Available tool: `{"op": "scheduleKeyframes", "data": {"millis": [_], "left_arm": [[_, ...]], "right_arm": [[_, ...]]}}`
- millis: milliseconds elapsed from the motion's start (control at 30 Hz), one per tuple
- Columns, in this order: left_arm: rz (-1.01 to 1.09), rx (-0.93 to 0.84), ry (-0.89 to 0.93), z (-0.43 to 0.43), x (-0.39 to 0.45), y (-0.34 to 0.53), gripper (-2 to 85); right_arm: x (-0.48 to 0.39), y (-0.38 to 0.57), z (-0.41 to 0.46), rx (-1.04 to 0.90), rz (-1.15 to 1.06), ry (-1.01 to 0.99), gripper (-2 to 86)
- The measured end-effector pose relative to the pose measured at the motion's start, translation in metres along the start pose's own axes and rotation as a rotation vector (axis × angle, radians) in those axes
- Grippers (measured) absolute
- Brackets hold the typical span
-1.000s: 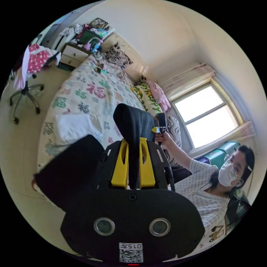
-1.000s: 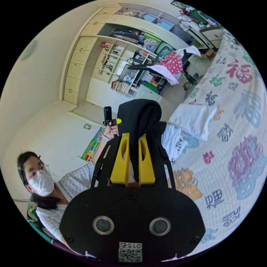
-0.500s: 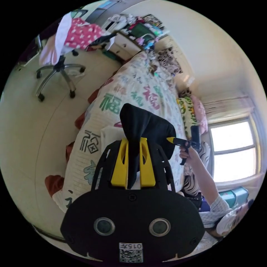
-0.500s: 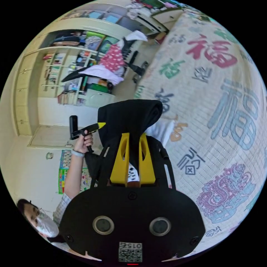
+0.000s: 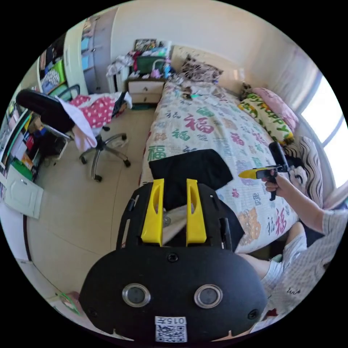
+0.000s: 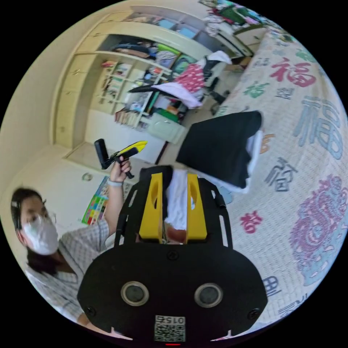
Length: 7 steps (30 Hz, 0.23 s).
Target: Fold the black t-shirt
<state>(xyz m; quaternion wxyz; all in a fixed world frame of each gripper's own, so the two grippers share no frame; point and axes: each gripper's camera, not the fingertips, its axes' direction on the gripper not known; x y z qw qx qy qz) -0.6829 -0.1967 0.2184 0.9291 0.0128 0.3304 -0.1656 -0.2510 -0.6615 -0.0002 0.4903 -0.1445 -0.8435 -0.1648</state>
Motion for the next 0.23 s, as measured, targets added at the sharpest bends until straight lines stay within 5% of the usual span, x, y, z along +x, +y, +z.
{"op": "scheduleKeyframes", "data": {"millis": [233], "left_arm": [[-0.276, 0.246, -0.035, -0.047, 0.094, 0.212, 9.7]], "right_arm": [[-0.038, 0.070, 0.083, -0.245, -0.047, -0.033, 6.8]]}}
